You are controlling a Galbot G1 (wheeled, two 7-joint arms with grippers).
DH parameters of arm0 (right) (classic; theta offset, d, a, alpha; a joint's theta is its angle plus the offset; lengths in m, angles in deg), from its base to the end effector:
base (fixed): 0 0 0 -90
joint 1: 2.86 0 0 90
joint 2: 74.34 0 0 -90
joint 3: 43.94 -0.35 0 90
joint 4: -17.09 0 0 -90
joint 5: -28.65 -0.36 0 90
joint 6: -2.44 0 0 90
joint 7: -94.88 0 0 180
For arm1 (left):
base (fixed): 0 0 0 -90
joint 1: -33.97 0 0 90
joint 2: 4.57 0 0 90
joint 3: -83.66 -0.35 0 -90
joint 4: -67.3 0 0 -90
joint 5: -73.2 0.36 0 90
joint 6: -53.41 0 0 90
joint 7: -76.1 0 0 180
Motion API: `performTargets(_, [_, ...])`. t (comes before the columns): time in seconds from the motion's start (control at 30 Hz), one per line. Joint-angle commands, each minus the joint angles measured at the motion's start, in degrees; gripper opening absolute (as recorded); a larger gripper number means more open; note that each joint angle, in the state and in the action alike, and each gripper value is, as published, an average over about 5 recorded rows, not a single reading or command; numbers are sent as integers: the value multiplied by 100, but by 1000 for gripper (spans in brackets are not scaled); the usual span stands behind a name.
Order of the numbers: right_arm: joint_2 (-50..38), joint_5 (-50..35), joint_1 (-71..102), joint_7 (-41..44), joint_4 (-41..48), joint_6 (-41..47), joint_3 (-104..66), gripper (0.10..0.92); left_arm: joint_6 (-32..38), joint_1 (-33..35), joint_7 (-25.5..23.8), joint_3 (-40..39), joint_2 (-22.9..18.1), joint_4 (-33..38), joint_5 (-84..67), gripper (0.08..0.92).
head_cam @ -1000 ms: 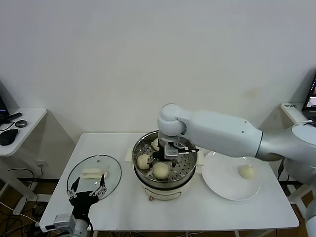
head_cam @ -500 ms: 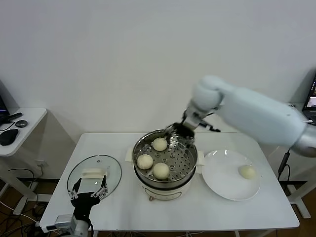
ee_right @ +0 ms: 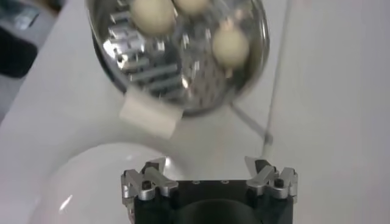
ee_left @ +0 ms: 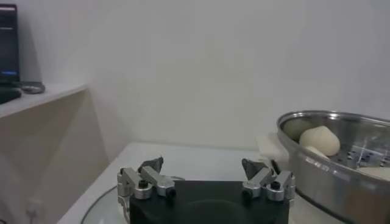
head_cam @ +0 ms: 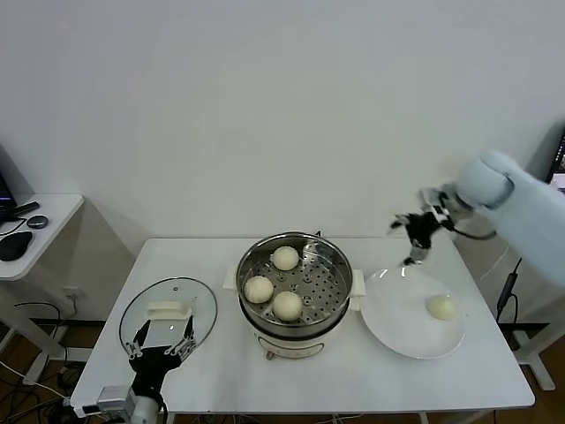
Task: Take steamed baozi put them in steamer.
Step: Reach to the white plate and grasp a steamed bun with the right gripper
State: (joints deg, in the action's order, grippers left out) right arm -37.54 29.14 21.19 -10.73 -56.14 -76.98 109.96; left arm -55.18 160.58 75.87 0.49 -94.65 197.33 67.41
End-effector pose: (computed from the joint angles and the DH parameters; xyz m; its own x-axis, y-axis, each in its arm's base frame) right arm 0.5364 -0.1780 -0.0733 -0.2271 -0.2757 0.9340 -0.9685 -0.0367 -0.2463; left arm 0.1490 0.0326 -0.2583 -0.9631 -0.0752 0.2584 -0.0863 0.9958 -0.0320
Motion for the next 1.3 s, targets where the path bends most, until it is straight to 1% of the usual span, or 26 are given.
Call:
performTargets(0.03, [-448,1134,2004,189,491,358,-1472,823,-1,61,3,6,3,1,-54,823])
performTargets(0.2, [-175,1815,2263,132,828,-90,-1719,823,0,112,17,-7,-18,-16,-32,823])
performTargets(0.47, [542,2219,2143,-697,1674,-798,-1850,823,4,142,30,8,-47,-50,-2,823])
performTargets(0.57, [689,2394,2015,-565,1857,-930,-1794,823,2,137,29,22,-55,-60,3,823])
performTargets(0.77, [681,2699,1953,6,1855,-918,-1672,823,0,114,27,41,-58,-107,11,823])
performTargets(1.0, [856,2864,1902,-161,2160,-1079,-1784,823,-6,53,31,23,-63,-196,36,823])
performTargets(1.3, [933,3057,1917,-83,2195,-1113,-1759,823,0,82,30,18,-66,-203,51,823])
